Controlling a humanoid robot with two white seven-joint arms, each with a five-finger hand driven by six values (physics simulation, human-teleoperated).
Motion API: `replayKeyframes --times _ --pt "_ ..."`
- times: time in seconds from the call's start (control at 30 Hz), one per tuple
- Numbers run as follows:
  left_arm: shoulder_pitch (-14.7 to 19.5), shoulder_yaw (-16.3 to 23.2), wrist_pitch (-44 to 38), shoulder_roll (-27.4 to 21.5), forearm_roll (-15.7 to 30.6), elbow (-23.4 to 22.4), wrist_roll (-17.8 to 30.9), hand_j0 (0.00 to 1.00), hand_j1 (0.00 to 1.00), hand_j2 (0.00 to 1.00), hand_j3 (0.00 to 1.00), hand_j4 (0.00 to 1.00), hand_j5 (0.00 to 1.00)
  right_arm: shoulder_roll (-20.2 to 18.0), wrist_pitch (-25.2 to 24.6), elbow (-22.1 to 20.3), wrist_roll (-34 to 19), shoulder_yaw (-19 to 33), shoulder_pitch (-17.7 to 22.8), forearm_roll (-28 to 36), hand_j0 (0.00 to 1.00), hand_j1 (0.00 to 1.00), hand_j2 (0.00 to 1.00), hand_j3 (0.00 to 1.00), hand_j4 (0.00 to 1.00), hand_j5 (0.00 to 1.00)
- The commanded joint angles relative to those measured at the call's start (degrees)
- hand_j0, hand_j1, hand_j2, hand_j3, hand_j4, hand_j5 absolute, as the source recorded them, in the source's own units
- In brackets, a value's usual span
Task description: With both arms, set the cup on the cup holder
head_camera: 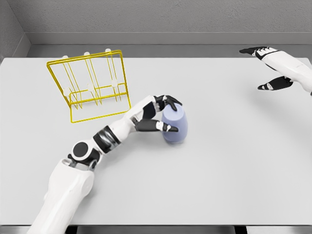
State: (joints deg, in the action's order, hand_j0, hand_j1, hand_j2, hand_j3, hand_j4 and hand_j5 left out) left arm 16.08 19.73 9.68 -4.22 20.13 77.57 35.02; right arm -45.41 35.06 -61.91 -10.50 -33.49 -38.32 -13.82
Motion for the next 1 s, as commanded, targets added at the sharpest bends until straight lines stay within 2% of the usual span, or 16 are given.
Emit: replayKeyframes --times 0.0,0.07,0.17,0.3,0.6,0.8,0.97 --pt "0.0 -0.57 -0.63 -1.32 2.28 2.76 -0.02 0.35 0.35 0.35 0.35 0.35 0.35 -0.12 -0.06 0.13 0.04 0.09 0.0 0.38 1.0 1.0 1.0 1.0 1.0 1.0" --pt "0.0 -0.66 -1.51 -3.51 3.95 5.13 -0.02 0.35 0.35 0.35 0.35 0.35 0.35 -0.12 -0.06 0.48 -0.05 0.09 -0.09 0.38 1.0 1.0 1.0 1.0 1.0 1.0" --pt "-1.14 -3.21 -3.62 -4.13 4.39 8.47 -0.02 0.35 0.35 0.35 0.35 0.35 0.35 -0.12 -0.06 0.74 0.04 0.09 -0.09 0.38 1.0 1.0 1.0 1.0 1.0 1.0" --pt "-1.23 -3.21 -3.71 -5.01 4.39 8.82 -0.02 0.35 0.35 0.35 0.35 0.35 0.35 -0.03 -0.06 0.74 -0.05 0.09 0.09 0.38 1.0 1.0 1.0 1.0 1.0 1.0" --pt "-1.58 -4.61 -4.32 -11.25 10.81 11.81 -0.02 0.35 0.35 0.35 0.35 0.35 0.35 -0.03 -0.06 0.83 -0.05 0.09 0.09 0.46 1.0 1.0 1.0 1.0 1.0 1.0" --pt "-1.67 -5.84 -4.41 -12.92 11.86 12.25 -0.02 0.35 0.35 0.35 0.35 0.35 0.35 -0.12 -0.06 0.83 0.04 0.09 0.09 0.38 1.0 1.0 1.0 1.0 1.0 1.0" --pt "-3.78 -6.2 -4.32 -15.03 12.57 13.57 -0.02 0.35 0.35 0.35 0.35 0.35 0.35 -0.12 -0.06 0.83 0.04 0.09 0.0 0.38 1.0 1.0 1.0 1.0 1.0 1.0"
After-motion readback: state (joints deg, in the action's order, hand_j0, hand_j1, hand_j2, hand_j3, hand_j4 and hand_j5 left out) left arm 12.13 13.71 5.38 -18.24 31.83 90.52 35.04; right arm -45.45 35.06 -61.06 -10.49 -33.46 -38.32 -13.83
